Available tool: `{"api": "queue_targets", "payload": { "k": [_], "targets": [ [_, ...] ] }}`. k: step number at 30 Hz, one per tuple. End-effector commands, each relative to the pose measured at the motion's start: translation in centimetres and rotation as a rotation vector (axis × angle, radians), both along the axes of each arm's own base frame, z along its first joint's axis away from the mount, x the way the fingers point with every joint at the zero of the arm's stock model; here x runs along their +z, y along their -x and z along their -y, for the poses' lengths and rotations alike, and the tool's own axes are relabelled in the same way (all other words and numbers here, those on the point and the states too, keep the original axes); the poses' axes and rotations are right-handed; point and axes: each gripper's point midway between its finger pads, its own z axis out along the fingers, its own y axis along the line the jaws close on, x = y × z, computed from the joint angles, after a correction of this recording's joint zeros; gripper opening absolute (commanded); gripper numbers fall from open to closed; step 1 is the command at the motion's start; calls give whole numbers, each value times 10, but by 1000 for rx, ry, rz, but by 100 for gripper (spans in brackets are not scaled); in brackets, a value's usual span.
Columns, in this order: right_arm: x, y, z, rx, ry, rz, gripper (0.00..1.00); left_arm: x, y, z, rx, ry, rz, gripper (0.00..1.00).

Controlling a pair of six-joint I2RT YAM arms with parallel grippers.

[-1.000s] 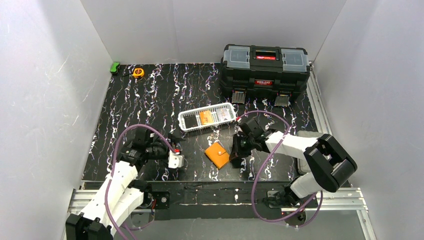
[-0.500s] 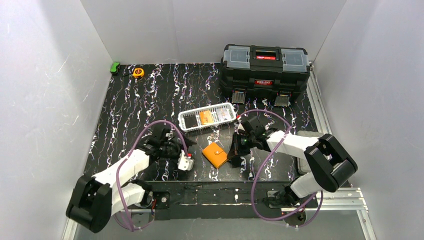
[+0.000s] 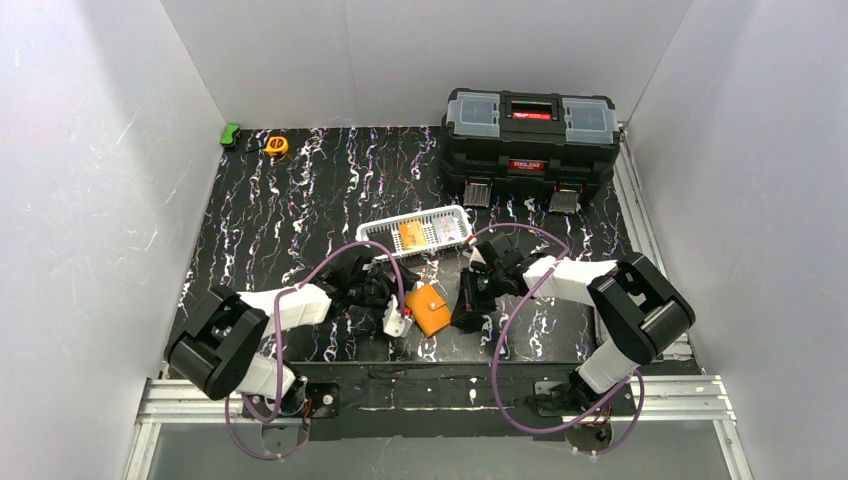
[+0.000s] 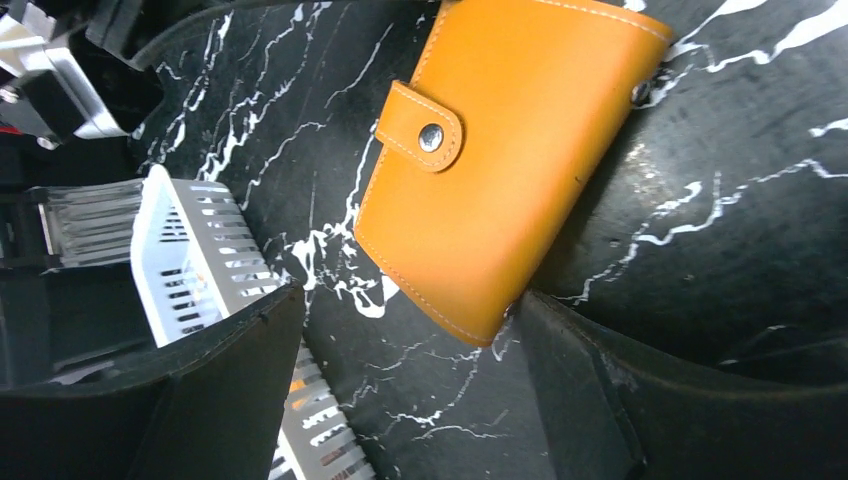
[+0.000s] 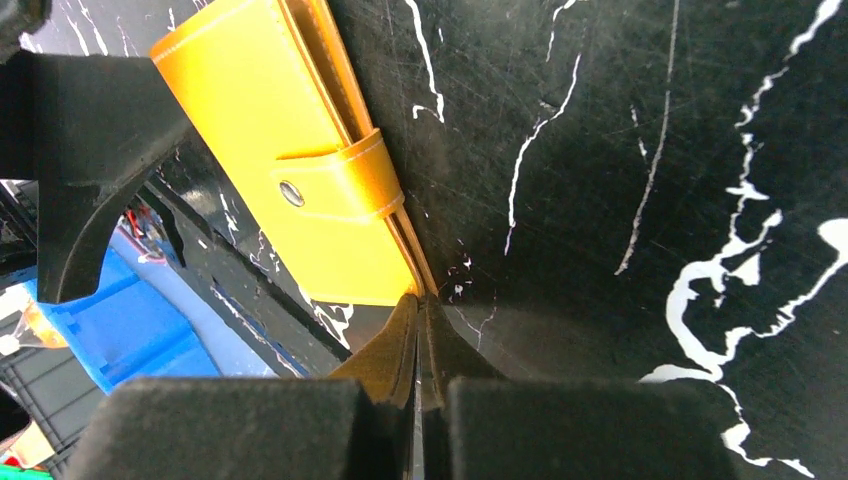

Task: Put the credit cards into the card holder
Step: Pick up the card holder from the center of the board.

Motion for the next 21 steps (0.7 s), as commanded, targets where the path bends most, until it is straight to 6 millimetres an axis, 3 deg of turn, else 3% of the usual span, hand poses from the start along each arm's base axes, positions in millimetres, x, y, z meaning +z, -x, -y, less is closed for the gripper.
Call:
{"api": "queue_targets", "payload": {
  "k": [1, 10, 16, 21],
  "targets": [
    [-9, -1, 2, 19, 34, -5, 1, -19, 5, -2, -24, -47, 15, 76],
    [-12, -3, 0, 22, 47, -12, 1, 8, 7, 9, -23, 66, 75, 53],
    [-1, -12, -11, 33, 8, 4, 1, 10, 31, 12, -104, 97, 77, 50],
    [7, -15, -20, 54, -23, 4, 1, 13, 31, 20, -121, 115, 92, 48]
  ]
}}
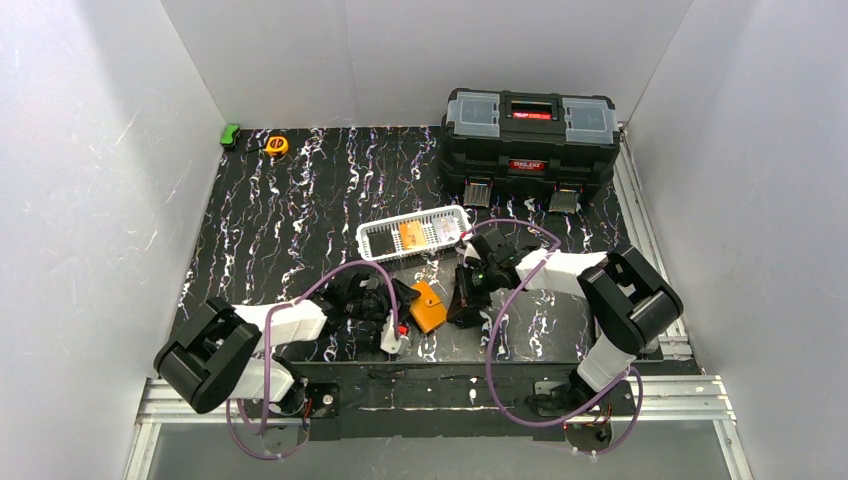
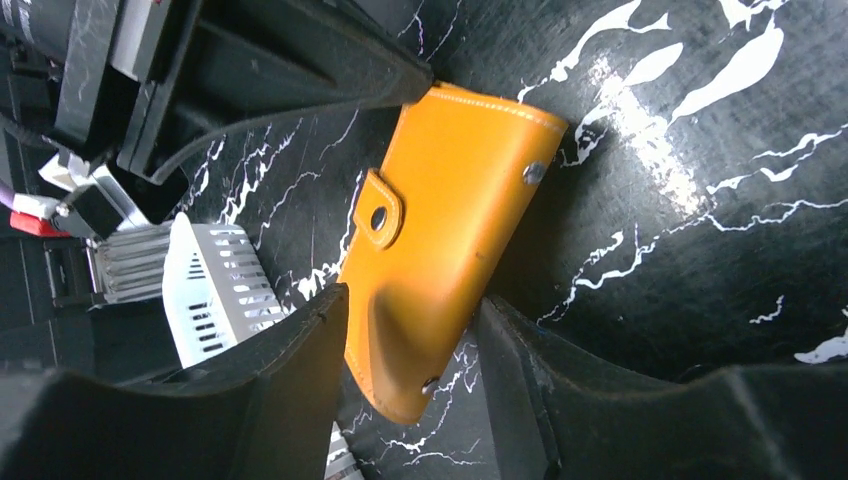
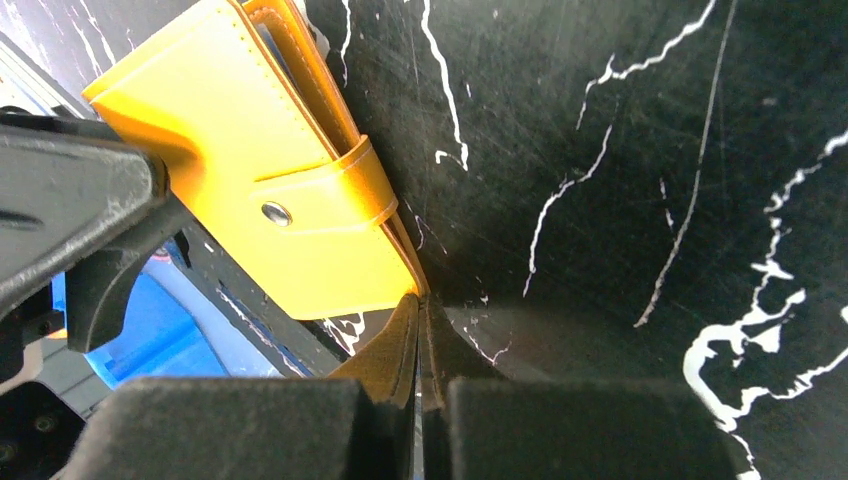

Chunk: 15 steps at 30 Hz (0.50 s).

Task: Put the credit cards into the card holder
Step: Pick up the card holder from the center of the board.

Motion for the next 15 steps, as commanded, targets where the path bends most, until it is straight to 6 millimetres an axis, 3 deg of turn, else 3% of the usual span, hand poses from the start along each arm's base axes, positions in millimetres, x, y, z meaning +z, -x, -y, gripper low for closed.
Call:
{"api": "queue_targets", "payload": {
  "k": [1, 5, 11, 15],
  "targets": [
    [8, -10, -11, 28, -24, 28, 1, 10, 9, 15, -66, 59, 6, 47],
    [9, -9, -14, 45, -33, 25, 1, 7, 2, 18, -57, 53, 17, 42],
    [8, -5, -13, 79, -25, 16, 2, 16, -9, 22, -41, 69, 63, 16],
    [26, -19, -5, 59, 27, 116, 23, 40, -15, 25, -29, 121, 129, 6]
  ]
}}
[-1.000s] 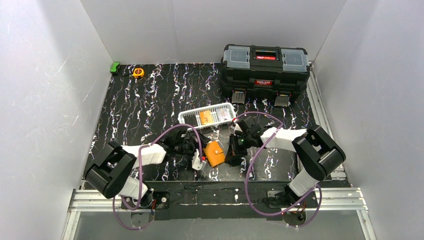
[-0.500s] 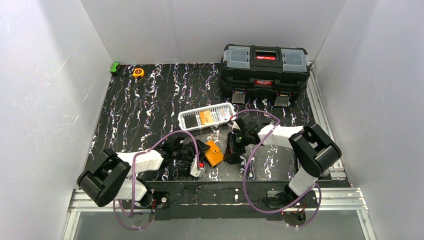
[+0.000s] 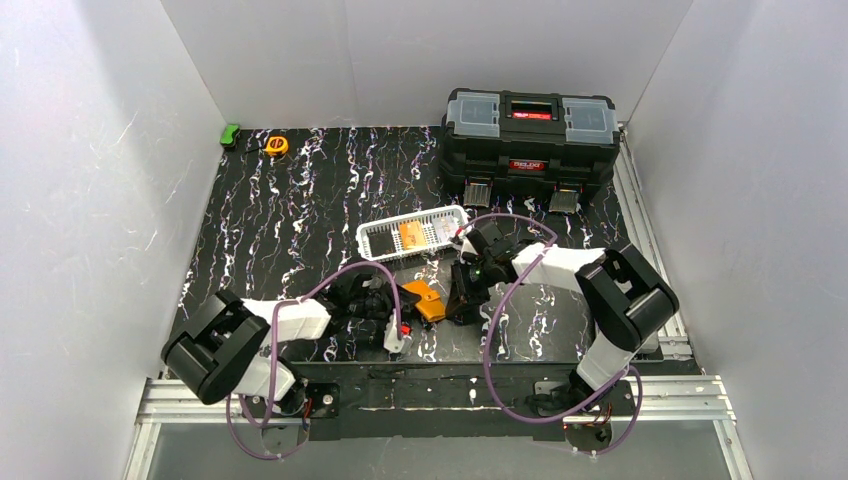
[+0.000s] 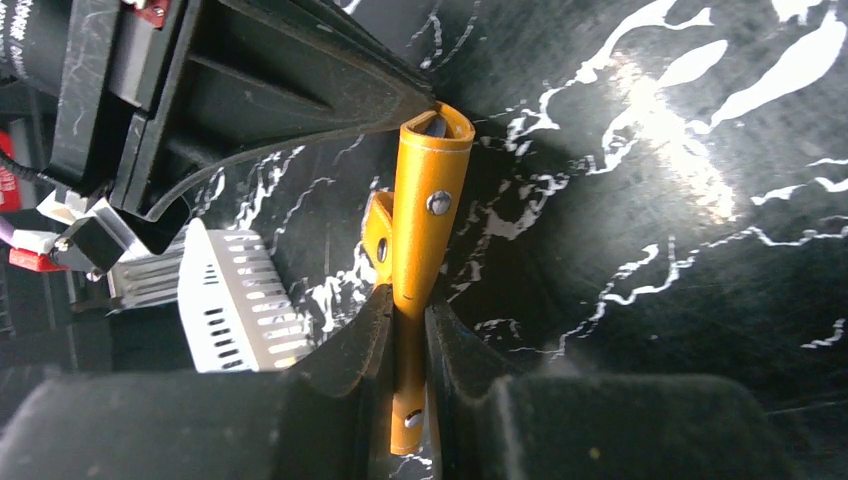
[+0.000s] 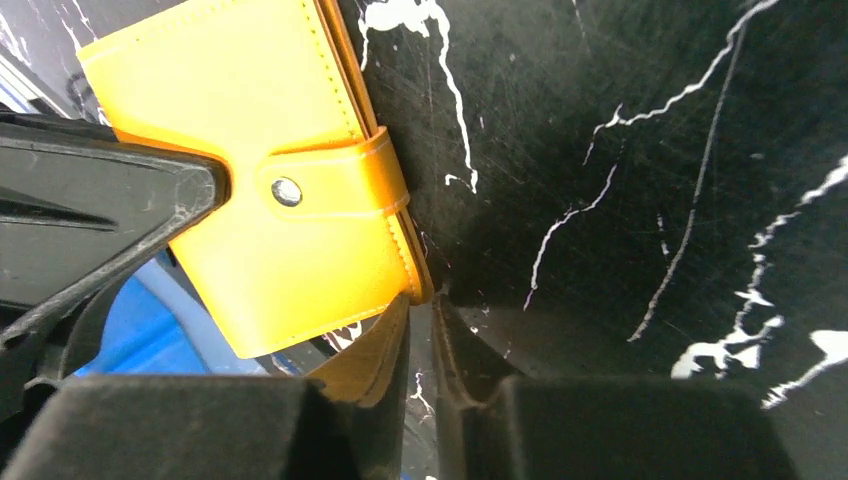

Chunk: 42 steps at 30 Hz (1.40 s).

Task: Put the credit cards into the card holder
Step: Pick up the card holder from the center of the board.

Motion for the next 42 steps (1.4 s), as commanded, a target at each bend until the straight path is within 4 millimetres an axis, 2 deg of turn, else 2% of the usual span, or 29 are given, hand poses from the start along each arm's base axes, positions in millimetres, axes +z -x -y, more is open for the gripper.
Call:
{"api": "queue_targets", "payload": {
  "k": [1, 4, 7, 10, 13, 19, 26, 28, 33, 35, 38, 42],
  "targets": [
    [33, -18, 2, 7, 29, 144, 29, 51, -11, 16, -19, 121, 117, 6],
    [63, -32, 13, -34, 70, 262, 47, 74, -4, 15, -50, 151, 172, 5],
    [96, -39, 20, -59, 78, 357, 57, 92, 10, 12, -124, 178, 264, 4],
    [133, -39, 17, -65, 60, 444, 59, 107, 22, 8, -182, 209, 369, 3],
    [158, -32, 9, -45, 77, 520, 60, 117, 33, 3, -216, 222, 413, 4],
    [185, -17, -5, -18, 138, 649, 59, 128, 49, -4, -249, 235, 438, 4],
    [187, -3, -27, 37, 156, 652, 59, 136, 48, -7, -229, 241, 466, 2],
    [187, 7, -39, 90, 150, 677, 61, 142, 44, -9, -196, 249, 457, 2],
    [178, 13, -56, 164, 200, 713, 64, 152, 41, -8, -175, 269, 456, 1],
    [175, 9, -52, 163, 239, 730, 60, 157, 43, -8, -172, 280, 452, 1],
    [165, -1, -40, 156, 347, 814, 47, 164, 45, -9, -167, 296, 437, 1],
    [165, 0, -44, 190, 404, 889, 44, 167, 45, -8, -160, 304, 428, 1]
  ]
}}
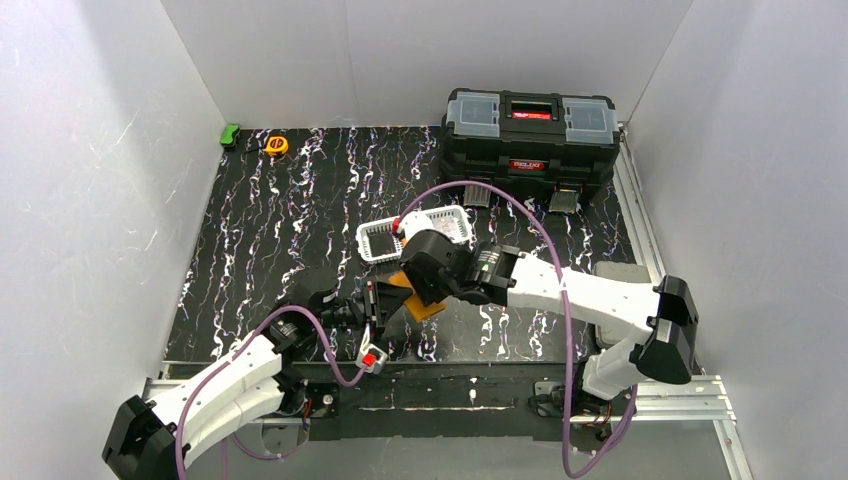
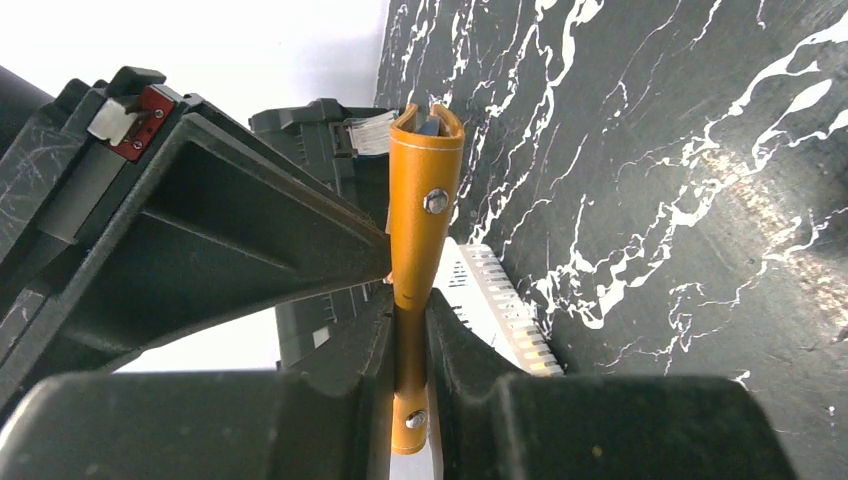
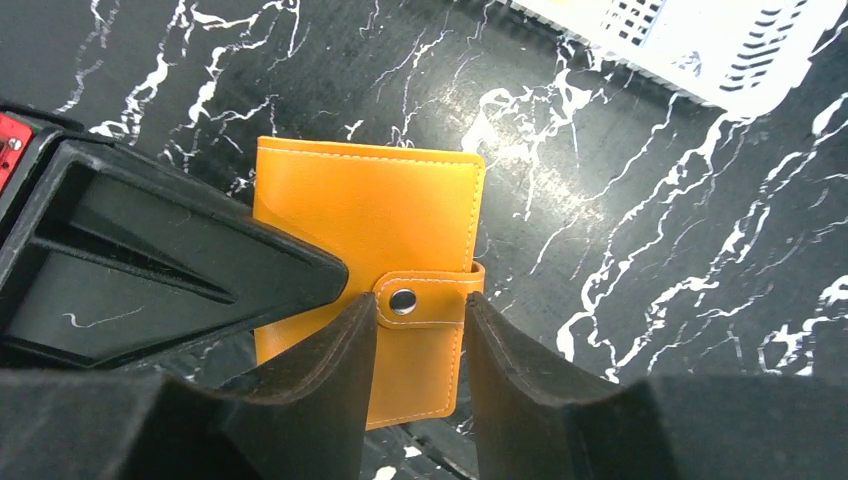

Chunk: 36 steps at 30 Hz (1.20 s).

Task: Put the credit cards into the card holder
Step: Pick up the card holder from the center of the board.

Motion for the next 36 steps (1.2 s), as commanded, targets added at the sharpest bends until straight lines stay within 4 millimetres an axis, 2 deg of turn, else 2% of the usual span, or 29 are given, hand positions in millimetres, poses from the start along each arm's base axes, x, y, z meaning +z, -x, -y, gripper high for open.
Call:
{"api": "queue_targets", "payload": {
  "k": [1, 7, 12, 22, 26, 29, 36],
  "targets": [
    [6, -9, -1, 7, 102, 154, 44, 38, 5, 8, -44, 87, 40, 1],
    [8, 0, -20, 95, 157, 240, 44, 42, 0, 8, -16, 96, 18, 1],
    [1, 7, -26, 151, 184, 265, 43, 48, -6, 8, 11, 109, 4, 1],
    [-13, 25, -40, 279, 219, 289, 28, 67, -23, 13, 74, 151, -28, 1],
    [-18, 26, -42, 292, 225, 291, 16, 75, -24, 14, 78, 164, -34, 1],
    [-19, 23, -42, 282, 222, 300, 2, 78, -24, 14, 76, 171, -29, 1],
    [-11, 2, -27, 148, 184, 340, 1, 73, -12, 10, 45, 160, -25, 0]
  ]
}}
